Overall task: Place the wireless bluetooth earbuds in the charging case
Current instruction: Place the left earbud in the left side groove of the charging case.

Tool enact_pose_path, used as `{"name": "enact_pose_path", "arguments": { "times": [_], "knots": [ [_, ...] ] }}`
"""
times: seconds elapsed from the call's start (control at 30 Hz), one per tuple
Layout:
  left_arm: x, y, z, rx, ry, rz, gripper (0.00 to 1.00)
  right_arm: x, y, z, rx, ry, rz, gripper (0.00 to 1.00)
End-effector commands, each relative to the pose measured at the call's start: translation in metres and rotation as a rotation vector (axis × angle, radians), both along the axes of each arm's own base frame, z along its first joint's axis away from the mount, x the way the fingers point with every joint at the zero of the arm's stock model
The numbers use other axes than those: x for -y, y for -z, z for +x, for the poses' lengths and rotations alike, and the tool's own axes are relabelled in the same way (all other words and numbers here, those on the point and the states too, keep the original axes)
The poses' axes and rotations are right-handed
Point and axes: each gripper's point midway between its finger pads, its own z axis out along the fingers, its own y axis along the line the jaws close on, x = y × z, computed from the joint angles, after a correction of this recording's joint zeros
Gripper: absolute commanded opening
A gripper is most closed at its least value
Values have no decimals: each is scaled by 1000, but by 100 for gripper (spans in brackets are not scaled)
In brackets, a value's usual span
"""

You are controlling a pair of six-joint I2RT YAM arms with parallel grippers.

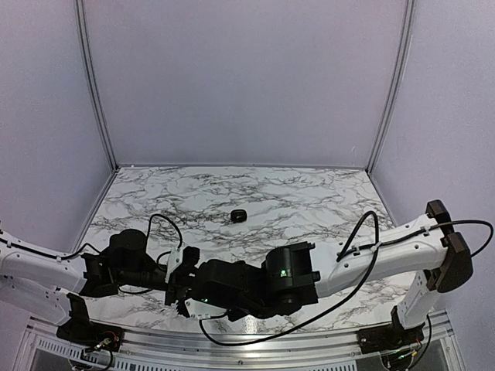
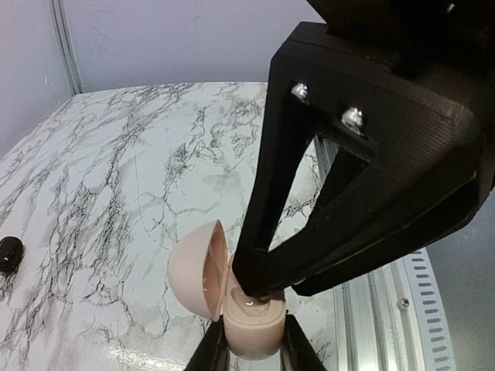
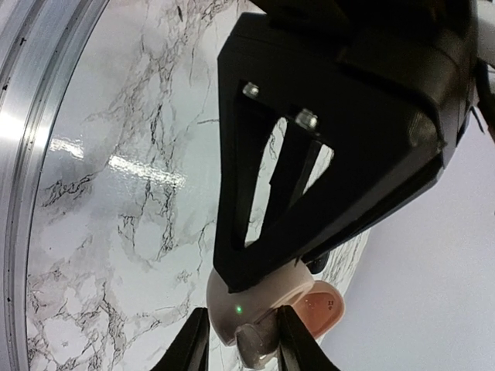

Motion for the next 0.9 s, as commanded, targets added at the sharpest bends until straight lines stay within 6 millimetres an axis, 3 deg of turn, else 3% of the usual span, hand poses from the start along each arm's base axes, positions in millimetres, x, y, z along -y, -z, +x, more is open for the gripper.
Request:
{"name": "enact_pose_path", "arguments": {
  "times": [0.0, 0.6, 0.87],
  "knots": [
    [5, -27, -1, 60, 18, -97, 0, -5, -15, 1, 13, 8, 38, 33],
    [7, -24, 0, 57, 16, -94, 0, -9, -62, 10, 78, 33, 213, 45],
    [7, -26, 2, 68, 10, -99, 0, 3, -57, 13, 85, 54, 200, 48]
  ]
}}
